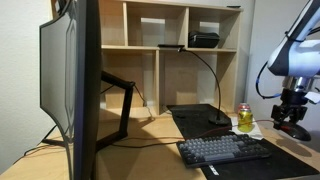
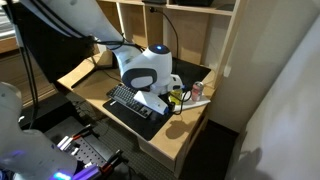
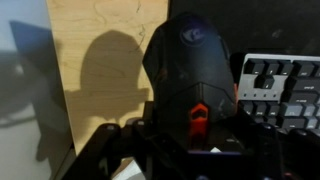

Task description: Move the mouse to the left

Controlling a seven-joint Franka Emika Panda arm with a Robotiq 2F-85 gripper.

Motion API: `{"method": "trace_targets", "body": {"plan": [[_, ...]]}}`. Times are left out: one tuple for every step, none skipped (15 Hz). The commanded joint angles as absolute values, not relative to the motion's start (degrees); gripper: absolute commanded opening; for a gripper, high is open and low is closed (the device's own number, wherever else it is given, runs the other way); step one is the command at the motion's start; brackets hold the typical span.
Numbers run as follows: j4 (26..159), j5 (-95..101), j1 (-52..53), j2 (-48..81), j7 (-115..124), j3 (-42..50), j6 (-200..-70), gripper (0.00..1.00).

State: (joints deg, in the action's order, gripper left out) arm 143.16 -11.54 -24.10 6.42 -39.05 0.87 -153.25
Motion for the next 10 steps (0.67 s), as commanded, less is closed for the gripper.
{"method": "trace_targets", "body": {"plan": [[152.1,-13.7,-20.7,-8.3,-47.3,5.0,-149.0,0.5],[153.7,-16.8,-18.7,-11.8,-51.4,6.3,-147.2,0.5],[155.0,-17.6,-16.5,-15.4,-53.2,8.0,-144.1,0.5],[156.4,-17.8,-14.3,-18.8,-54.3,9.1,-140.2,0.5],[156.7,-15.6,-12.6,-22.3,-51.7,9.1,-135.0,0.5],[157.5,-14.2,-11.1,-25.9,-48.9,8.8,-130.2,0.5],[157.5,-14.1,-9.9,-29.1,-44.7,8.2,-126.0,0.5],[154.9,-14.0,-9.5,-21.8,-47.6,10.8,-131.5,0.75],[155.4,-13.7,-8.1,-24.9,-45.3,10.5,-128.4,0.75],[156.1,-13.5,-7.3,-27.3,-43.9,10.4,-127.0,0.75]]}}
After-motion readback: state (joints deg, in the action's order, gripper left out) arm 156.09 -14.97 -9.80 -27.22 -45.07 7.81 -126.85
